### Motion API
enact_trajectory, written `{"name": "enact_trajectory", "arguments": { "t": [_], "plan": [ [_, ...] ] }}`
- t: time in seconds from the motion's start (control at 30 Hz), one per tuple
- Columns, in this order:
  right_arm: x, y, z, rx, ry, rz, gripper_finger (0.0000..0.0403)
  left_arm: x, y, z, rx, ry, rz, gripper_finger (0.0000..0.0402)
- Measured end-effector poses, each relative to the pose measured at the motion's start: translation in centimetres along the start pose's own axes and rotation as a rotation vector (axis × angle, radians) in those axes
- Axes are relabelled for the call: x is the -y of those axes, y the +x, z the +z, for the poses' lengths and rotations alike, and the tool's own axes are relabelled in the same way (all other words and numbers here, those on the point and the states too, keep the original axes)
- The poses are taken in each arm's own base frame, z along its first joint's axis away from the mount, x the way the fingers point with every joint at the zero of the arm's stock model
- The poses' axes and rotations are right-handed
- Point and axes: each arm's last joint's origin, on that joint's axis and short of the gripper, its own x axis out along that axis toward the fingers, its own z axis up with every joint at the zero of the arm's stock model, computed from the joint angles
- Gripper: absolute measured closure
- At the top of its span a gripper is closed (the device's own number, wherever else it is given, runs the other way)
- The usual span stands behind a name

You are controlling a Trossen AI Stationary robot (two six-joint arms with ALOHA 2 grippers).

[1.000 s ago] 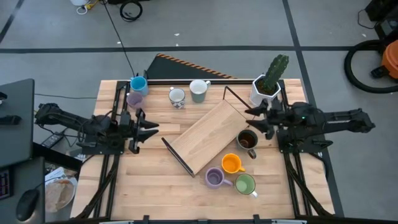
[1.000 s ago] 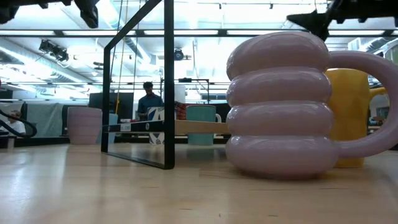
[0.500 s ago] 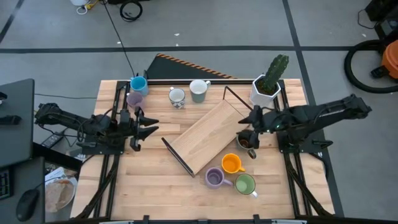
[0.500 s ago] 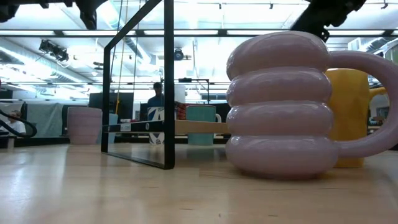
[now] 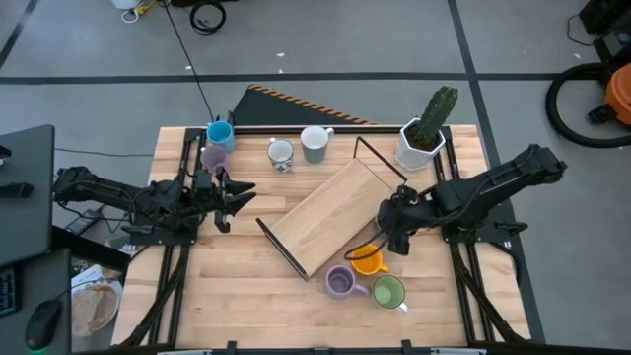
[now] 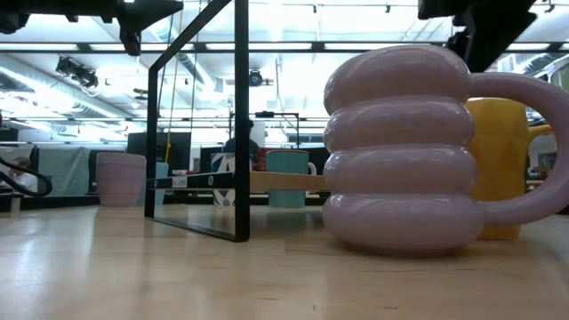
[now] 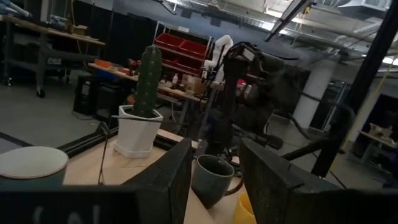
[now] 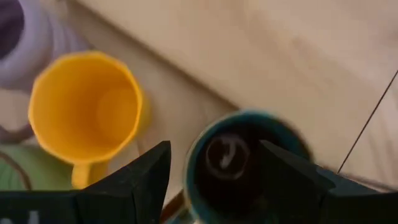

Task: Place coffee mugs
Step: Put the bottom blue patterned mug on the shelf

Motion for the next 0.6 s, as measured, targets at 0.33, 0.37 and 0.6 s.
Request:
{"name": "enact_trajectory", "arguments": {
  "t": [0.33,0.37,0.6],
  "plan": [
    [-2.0,2.9,-0.7,-0.198,-0.103,-0.091,0.0162,0.0,0.0,0.1,0.009,-0.003,-0.003,0.0260],
    [-2.1,3.2,-0.7,-0.216,-0.116,-0.101,0.0166,0.0,0.0,0.1,0.013,-0.005,-0.004,0.0260],
    [-2.5,5.1,-1.2,-0.295,-0.189,-0.115,0.0221,0.1,0.0,0.2,0.024,-0.010,-0.007,0.0260]
  ]
}}
